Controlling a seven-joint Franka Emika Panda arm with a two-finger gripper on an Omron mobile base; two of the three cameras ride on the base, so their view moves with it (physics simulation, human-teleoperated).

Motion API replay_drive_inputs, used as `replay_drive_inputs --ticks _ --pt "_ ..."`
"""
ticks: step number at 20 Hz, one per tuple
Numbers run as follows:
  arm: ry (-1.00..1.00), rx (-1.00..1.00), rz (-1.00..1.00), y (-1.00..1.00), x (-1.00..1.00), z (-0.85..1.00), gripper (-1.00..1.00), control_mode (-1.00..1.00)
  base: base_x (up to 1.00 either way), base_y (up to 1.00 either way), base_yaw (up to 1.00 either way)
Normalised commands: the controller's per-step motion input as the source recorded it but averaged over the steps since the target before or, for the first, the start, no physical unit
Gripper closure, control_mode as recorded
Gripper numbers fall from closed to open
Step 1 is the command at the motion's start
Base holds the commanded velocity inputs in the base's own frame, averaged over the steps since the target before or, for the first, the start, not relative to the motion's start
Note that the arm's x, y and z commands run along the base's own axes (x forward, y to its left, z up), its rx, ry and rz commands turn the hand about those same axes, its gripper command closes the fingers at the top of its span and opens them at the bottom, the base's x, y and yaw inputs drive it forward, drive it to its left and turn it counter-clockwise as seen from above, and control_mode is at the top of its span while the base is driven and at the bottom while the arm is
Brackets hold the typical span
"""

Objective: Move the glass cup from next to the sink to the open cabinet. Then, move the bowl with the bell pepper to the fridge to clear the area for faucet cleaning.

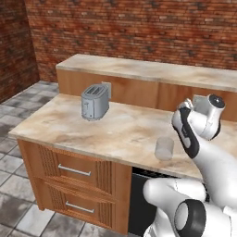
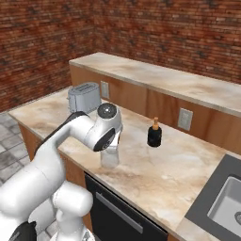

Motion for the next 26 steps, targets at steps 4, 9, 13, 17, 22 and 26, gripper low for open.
replay_drive_inputs --ticks 4,9,13,17,22,26 --pt "0.09 -0.04 0.38 -0.03 0.49 -0.38 -1.00 -1.00 0.00 0.00 0.00" --pt "0.02 -0.15 0.51 -0.01 0.53 -0.43 -1.00 -1.00 0.00 0.00 0.00" --pt "0.03 -0.35 0.31 0.00 0.31 -0.60 -1.00 -1.00 0.00 0.00 0.00" --pt "0.18 -0.25 0.17 0.16 0.33 -0.38 -1.00 -1.00 0.00 0.00 0.00" --pt "0.21 -0.12 0.05 0.11 0.10 -0.34 -1.00 -1.00 0.00 0.00 0.00" --pt "0.18 -0.04 0.06 0.00 0.00 -0.46 -1.00 -1.00 0.00 0.00 0.00"
